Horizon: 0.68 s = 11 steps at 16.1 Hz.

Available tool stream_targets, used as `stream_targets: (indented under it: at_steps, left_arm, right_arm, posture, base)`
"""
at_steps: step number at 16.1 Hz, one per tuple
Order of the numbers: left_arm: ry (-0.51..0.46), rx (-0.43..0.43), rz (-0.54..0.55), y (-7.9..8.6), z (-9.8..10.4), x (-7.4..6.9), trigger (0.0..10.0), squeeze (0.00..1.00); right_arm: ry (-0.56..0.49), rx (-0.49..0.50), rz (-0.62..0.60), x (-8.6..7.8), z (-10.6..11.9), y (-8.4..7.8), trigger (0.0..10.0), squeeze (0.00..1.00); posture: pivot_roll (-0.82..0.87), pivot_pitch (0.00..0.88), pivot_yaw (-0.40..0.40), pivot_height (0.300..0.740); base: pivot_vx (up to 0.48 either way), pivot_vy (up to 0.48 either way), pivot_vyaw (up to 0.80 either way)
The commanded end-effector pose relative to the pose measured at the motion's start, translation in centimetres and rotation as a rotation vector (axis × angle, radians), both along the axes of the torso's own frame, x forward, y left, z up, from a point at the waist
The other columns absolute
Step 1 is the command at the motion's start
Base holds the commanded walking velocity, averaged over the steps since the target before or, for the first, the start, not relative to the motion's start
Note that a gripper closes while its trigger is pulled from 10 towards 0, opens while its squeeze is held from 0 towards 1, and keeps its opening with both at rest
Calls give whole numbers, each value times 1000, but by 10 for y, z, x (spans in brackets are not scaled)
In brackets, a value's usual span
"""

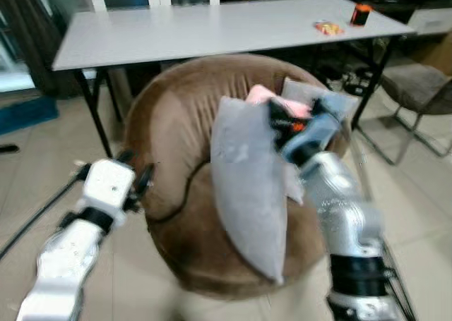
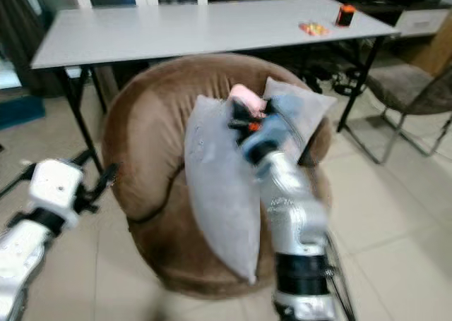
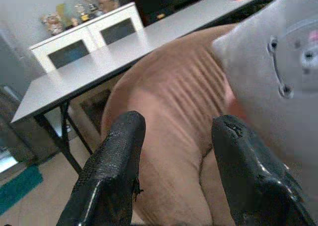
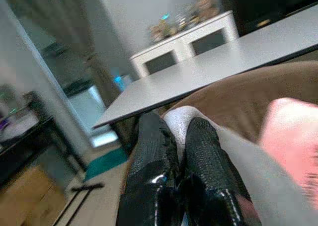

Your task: Move the pillow to the sofa from floor

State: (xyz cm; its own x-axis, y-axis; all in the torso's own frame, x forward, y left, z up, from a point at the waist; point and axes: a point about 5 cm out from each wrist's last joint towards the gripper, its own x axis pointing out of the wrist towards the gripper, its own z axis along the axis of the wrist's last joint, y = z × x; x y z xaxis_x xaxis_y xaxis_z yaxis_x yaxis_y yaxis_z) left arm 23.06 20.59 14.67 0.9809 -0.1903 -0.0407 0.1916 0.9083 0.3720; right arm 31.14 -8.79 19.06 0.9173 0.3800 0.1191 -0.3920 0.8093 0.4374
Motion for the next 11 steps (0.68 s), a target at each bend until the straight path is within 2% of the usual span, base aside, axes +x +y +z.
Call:
stream_targets:
  at_steps: [1,3,5,11]
  left_arm:
    - [-13,-2,-17,-5,3,-1,10000,0]
    - [-13,-3,-12,-5,2,-4,10000,0]
    - [-11,-4,-9,-4,2,-5,10000,0]
    - [-2,-6,-21,-6,2,-5,10000,0]
  right_arm:
    - [-67,7,-26,3,14,-10,10000,0]
    - [-75,7,2,4,16,-7,10000,0]
    - [-77,9,5,6,17,-6,10000,0]
    - [-68,10,-8,6,16,-8,10000,0]
  posture:
    - [66,0,-5,740]
    - [73,0,-11,740]
    - [73,0,-12,740]
    - [59,0,1,740]
  base:
    - [330,0,0]
    - [332,0,0]
    - [332,0,759]
    - [334,0,0]
